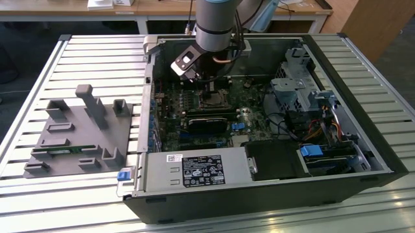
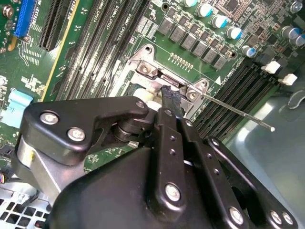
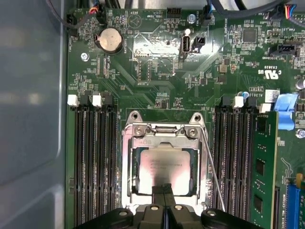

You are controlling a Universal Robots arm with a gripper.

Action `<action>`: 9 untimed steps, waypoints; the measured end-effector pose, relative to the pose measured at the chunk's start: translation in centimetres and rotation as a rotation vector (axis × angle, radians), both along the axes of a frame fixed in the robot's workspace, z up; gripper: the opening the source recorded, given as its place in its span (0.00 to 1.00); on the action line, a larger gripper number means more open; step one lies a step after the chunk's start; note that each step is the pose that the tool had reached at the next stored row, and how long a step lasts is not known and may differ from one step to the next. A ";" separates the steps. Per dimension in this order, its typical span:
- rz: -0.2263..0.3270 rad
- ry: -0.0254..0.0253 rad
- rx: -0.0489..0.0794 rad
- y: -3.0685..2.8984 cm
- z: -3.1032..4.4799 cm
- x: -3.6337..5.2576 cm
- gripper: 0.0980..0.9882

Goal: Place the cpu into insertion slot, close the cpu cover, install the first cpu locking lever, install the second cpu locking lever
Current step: 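Close the cpu cover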

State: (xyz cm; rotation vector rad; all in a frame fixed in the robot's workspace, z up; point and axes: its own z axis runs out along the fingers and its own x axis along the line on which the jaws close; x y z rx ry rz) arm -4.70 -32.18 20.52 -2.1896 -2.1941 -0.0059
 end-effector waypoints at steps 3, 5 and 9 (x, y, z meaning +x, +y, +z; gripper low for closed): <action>0.000 0.0004 0.000 0.00 0.01 0.54 0.02; 0.000 0.0003 0.000 0.00 0.01 0.85 0.02; 0.000 0.0004 0.000 -0.01 0.01 1.34 0.02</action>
